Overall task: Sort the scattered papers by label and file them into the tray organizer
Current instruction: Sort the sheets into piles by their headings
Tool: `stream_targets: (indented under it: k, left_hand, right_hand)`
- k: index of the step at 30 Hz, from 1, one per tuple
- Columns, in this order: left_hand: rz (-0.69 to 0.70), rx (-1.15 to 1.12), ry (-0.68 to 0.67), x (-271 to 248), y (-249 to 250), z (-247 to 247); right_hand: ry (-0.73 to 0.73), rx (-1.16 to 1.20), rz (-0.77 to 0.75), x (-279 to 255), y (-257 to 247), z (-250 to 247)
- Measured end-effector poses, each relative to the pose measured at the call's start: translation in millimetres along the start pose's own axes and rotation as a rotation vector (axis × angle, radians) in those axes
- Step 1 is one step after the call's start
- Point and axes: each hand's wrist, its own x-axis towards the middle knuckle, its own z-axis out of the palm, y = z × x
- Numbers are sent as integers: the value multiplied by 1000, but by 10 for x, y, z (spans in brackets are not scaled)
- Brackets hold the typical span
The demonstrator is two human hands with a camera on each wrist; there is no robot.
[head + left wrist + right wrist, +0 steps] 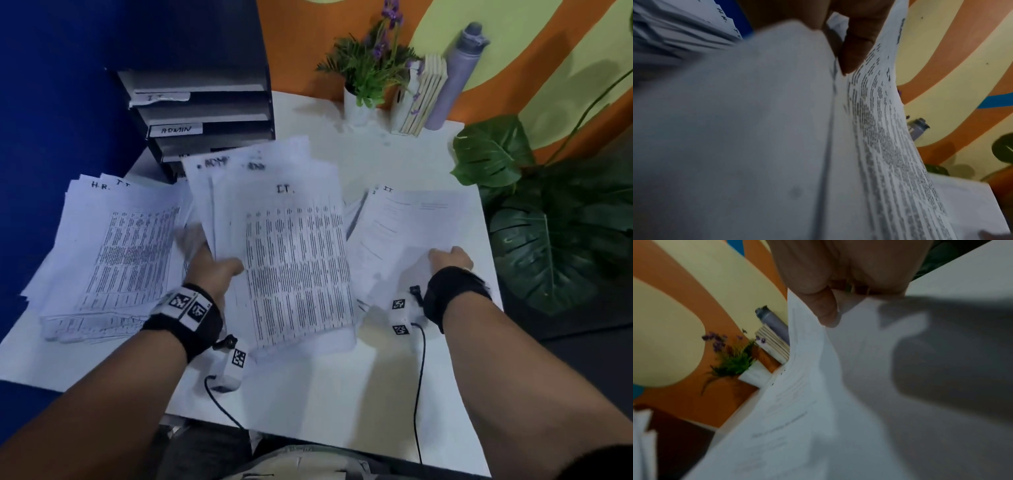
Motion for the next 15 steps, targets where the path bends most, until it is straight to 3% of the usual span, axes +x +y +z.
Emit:
stream_targets:
  k: [3, 6, 10, 15]
  left_hand:
    - [13, -52, 53, 311, 23, 2]
    - [-28, 21, 115, 592, -64, 86]
    - [-169, 359, 67, 784, -206, 255]
    - [-245, 606, 54, 878, -200, 429]
  right_hand:
    - [-63, -177, 29, -51, -76, 125]
    - [-49, -157, 22, -74, -117, 251]
    - [-89, -142, 53, -75, -173, 320]
    - [-96, 38, -48, -92, -209, 368]
